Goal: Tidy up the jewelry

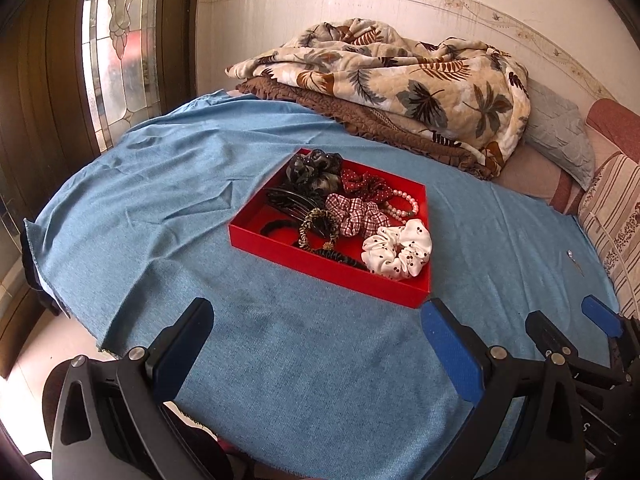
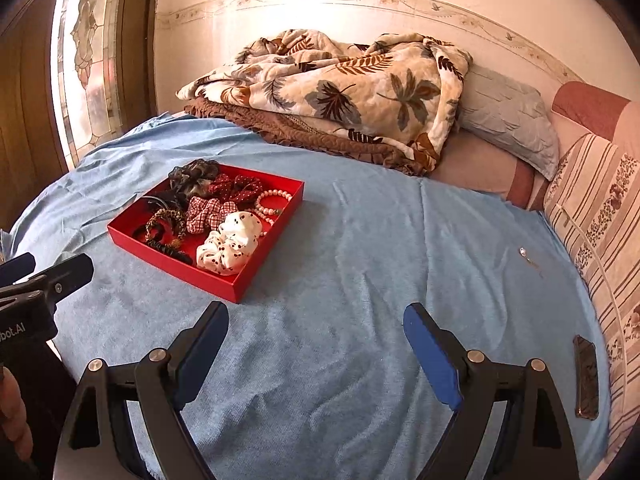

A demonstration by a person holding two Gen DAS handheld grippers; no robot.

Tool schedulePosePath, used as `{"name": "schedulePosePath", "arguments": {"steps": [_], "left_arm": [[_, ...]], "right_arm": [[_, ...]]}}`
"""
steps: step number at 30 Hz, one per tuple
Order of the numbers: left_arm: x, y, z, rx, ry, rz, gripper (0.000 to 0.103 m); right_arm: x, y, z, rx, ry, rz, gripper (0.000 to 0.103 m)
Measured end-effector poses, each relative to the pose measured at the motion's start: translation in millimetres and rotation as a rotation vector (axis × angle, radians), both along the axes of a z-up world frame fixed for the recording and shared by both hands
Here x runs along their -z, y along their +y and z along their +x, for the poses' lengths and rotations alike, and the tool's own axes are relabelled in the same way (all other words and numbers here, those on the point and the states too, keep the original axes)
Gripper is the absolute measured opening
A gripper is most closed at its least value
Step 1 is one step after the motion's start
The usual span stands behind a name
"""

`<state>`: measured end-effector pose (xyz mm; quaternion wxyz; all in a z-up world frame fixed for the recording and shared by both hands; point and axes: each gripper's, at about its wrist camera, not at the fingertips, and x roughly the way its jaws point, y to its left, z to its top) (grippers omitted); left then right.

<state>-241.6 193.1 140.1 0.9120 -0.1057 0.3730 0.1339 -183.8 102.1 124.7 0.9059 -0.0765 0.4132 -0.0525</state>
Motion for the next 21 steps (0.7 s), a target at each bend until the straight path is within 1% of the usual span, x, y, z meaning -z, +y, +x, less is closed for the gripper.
{"name": "schedulePosePath", "arguments": {"steps": [9,21], "left_arm": [[6.6,4.3,0.9,-0.004,0.014,-0.021,0.103],[7.1,4.3,0.5,-0.003,0.012,-0.020,0.103]], "right_arm": [[-2.9,5.2,-0.4,-0.006,-0.016,-0.014,0.092],[-4.7,9.7,0.5,-0.016,-0.015,-0.022,0.093]]}}
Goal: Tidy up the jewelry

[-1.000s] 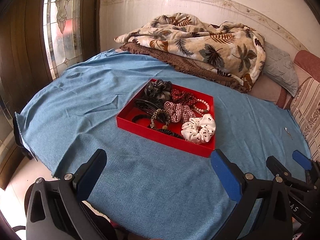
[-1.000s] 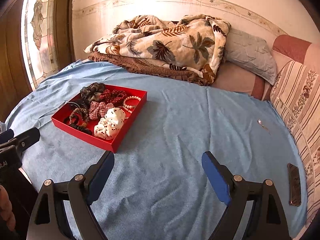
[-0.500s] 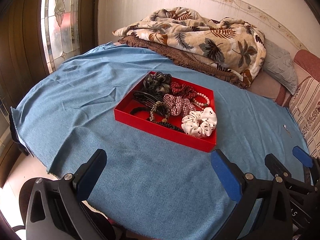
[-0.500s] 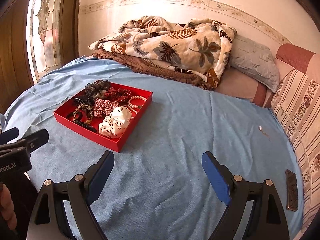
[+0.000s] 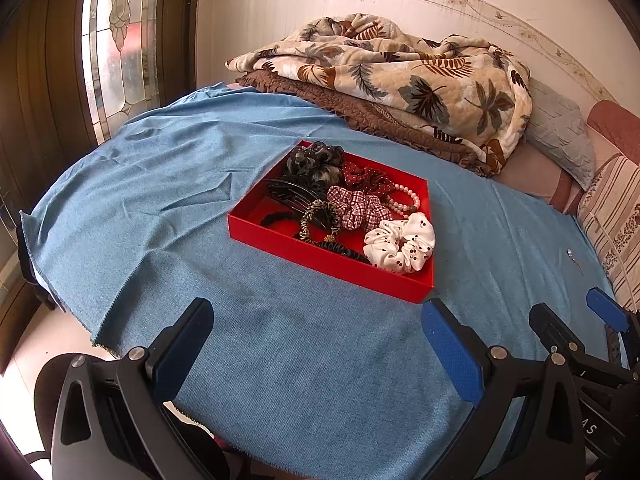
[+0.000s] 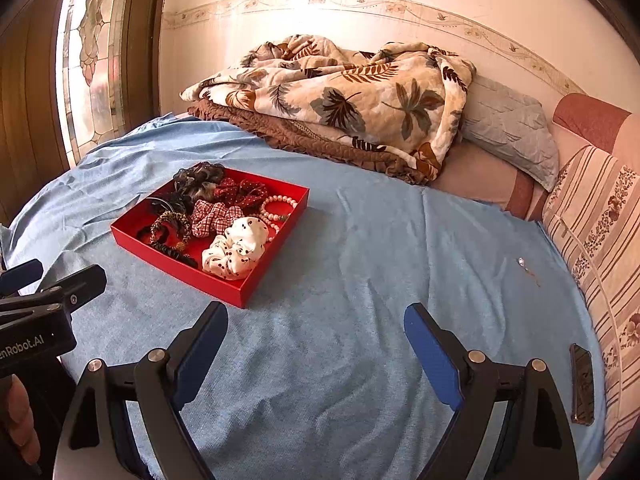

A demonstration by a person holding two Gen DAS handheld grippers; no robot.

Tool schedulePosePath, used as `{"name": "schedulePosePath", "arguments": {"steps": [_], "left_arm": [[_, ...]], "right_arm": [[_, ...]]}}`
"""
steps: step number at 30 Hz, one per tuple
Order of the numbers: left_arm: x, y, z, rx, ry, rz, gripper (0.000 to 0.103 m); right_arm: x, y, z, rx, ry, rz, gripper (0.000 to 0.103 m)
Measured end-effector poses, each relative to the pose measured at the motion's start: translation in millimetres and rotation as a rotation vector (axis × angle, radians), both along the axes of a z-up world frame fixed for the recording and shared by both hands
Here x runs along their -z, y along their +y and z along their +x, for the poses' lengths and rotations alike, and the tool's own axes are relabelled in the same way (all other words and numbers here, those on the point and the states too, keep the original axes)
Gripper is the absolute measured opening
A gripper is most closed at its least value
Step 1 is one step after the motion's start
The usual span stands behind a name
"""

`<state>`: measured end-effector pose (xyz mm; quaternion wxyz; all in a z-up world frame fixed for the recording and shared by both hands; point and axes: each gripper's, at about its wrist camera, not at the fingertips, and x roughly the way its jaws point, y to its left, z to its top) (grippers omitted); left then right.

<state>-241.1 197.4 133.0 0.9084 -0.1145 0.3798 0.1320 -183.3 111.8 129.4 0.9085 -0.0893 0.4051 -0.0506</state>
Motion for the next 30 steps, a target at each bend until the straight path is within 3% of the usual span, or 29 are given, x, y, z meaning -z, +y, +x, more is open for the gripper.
{"name": "schedulePosePath", "arguments": {"steps": [30], "left_arm": [[6.4,-6.4,-1.0,0.006,0.006,-0.004,0.103]], "right_arm": [[2.8,9.6,-0.4,-0.013,-0.005,-0.002,0.093]]}}
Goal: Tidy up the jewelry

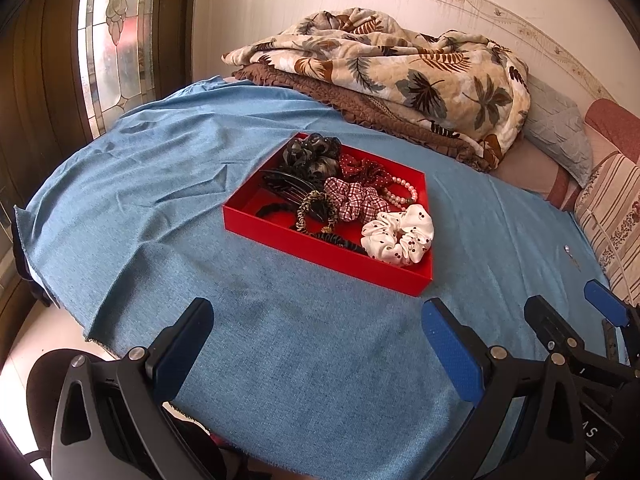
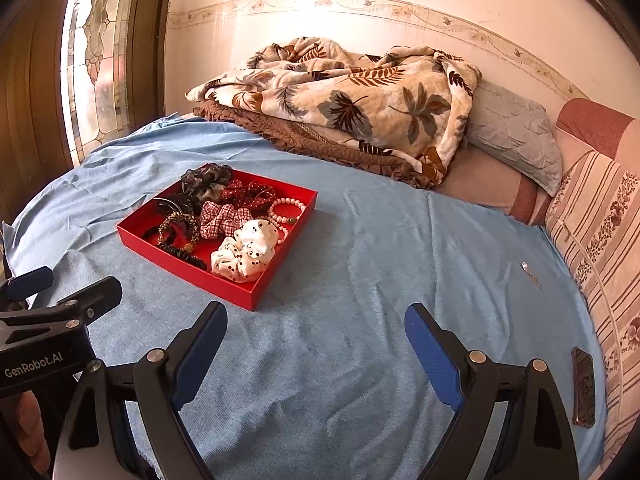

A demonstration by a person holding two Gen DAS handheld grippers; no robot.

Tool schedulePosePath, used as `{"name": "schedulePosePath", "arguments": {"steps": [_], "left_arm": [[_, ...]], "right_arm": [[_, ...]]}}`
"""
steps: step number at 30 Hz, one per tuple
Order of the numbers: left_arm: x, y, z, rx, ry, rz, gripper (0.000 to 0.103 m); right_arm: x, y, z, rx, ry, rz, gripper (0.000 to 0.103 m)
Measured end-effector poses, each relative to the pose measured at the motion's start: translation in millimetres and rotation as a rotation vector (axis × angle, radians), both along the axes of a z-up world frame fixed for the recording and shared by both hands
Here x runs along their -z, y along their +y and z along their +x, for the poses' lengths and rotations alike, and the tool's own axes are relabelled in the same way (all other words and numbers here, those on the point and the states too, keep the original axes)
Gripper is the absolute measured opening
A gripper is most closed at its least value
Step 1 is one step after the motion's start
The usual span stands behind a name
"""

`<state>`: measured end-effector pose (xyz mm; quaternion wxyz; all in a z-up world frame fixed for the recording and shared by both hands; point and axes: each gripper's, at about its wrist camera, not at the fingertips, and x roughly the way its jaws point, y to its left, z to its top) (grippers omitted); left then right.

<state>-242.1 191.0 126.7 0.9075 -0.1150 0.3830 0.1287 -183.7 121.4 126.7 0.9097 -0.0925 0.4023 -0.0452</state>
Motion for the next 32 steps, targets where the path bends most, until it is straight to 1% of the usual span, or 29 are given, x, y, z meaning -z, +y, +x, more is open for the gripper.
{"name": "schedulePosePath", "arguments": {"steps": [14,22,27,32], "left_arm": [[5.2,-4.1,-0.1,0.002,0.005,0.001,0.103],[7.5,3.9,0.8,-0.010,0.016,0.003,0.103],[6.3,5.6,3.3,-0.019,0.034,0.018,0.103],[4.8,-4.7,13.4,-0.007,0.062,0.064,0.103]], "right_arm": [[1.0,-0.2,-2.0,-0.003,-0.003,0.005,0.093],[1.3,-4.7,-2.7,0.004,-0.002,0.008,0.093],[2.6,-10.1,-3.1,0.010,0.002,0.025,0.093],[7.4,-30.1,-4.1,0.032,0.024,0.073,0.094]]}}
